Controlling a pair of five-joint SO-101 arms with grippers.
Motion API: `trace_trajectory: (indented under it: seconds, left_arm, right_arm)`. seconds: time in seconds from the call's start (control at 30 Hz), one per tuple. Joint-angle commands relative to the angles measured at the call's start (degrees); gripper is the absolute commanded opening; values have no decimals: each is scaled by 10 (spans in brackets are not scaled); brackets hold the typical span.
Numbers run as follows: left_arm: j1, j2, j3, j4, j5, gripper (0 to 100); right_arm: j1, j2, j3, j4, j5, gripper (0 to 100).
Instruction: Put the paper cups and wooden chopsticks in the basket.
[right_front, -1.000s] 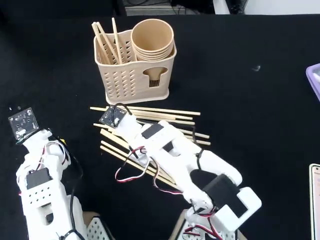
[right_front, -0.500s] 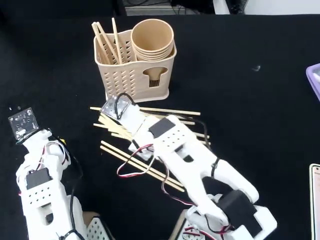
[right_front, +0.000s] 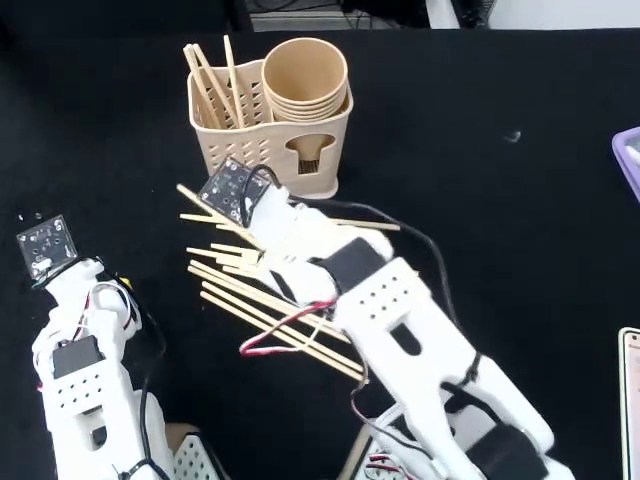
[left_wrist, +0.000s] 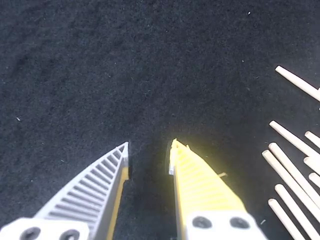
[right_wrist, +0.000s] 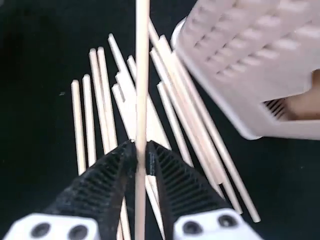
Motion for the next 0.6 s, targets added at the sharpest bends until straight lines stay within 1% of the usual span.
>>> trace_trajectory:
  seconds: [0.0, 0.07, 0.17, 0.27, 0.33, 0.43, 0.5, 0.57]
  left_arm:
    - [0, -9, -16, -11, 2, 145]
    - [-8, -9, -18, -11, 2, 145]
    - [-38, -9, -26, -11, 5, 145]
    - [-68, -9, -31, -11, 41, 145]
    - [-91, -9, -31, -21, 56, 145]
    - [-116, -9, -30, -34, 83, 145]
    - [-119, -9, -30, -34, 90, 145]
    - [-117, -9, -30, -34, 89, 145]
  right_arm:
    - [8, -21, -19, 4, 3, 10]
    - [8, -2, 15, -3, 5, 10]
    - [7, 30, 92, -62, 0, 11]
    - [7, 55, 150, -121, -16, 11]
    - [7, 65, 167, -135, -35, 11]
    - [7, 80, 171, -138, -39, 13]
    - [7, 93, 168, -135, -39, 37]
    - [7, 110, 168, -135, -39, 97]
